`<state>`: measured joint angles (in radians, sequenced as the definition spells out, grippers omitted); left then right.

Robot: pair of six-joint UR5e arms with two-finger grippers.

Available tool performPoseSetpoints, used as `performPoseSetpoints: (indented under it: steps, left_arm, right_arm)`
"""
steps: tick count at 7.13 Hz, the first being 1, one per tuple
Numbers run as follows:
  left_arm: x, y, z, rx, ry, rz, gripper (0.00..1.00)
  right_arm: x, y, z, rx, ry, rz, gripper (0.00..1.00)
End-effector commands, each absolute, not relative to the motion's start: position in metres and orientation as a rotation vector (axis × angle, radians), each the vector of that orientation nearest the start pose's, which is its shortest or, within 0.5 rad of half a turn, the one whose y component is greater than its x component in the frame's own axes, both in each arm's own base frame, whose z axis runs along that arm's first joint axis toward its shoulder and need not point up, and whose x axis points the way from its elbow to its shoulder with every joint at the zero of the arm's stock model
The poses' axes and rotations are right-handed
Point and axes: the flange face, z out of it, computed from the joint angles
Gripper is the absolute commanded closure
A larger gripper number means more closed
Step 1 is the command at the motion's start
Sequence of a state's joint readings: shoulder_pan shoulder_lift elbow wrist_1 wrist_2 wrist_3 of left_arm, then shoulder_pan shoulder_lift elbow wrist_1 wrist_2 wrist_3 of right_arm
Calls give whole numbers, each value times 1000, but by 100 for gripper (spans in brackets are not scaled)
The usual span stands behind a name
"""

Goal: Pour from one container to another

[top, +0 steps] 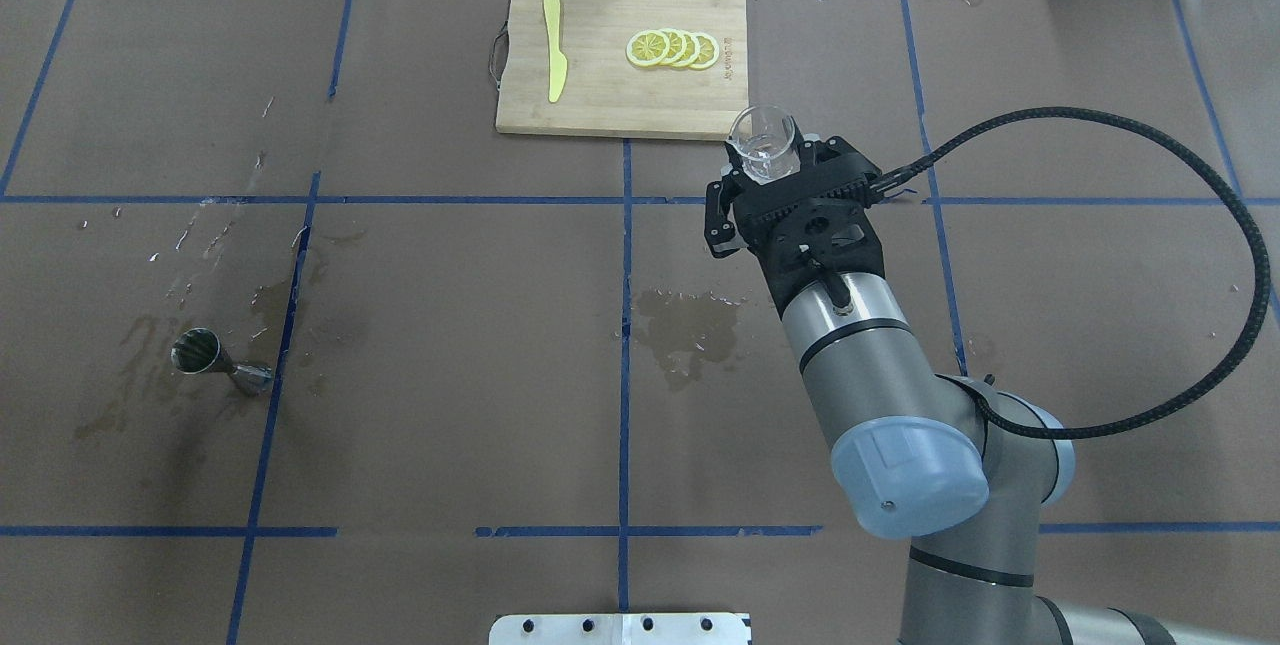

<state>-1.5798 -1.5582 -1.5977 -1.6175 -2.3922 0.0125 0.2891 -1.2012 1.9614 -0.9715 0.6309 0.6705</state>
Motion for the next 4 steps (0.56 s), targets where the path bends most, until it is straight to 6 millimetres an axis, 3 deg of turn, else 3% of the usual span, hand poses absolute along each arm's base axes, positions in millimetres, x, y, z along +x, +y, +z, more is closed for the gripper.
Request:
performPoseSetpoints:
  steps: [1,4]
  left_arm:
    - [-64,-490,643,69,821,31,0]
    - [-64,-491,640,75,821,35,0]
  right_arm:
    - [-412,-346,257,1305,-678,235,100]
    - [-379,-335,348,1244,-697,303,100]
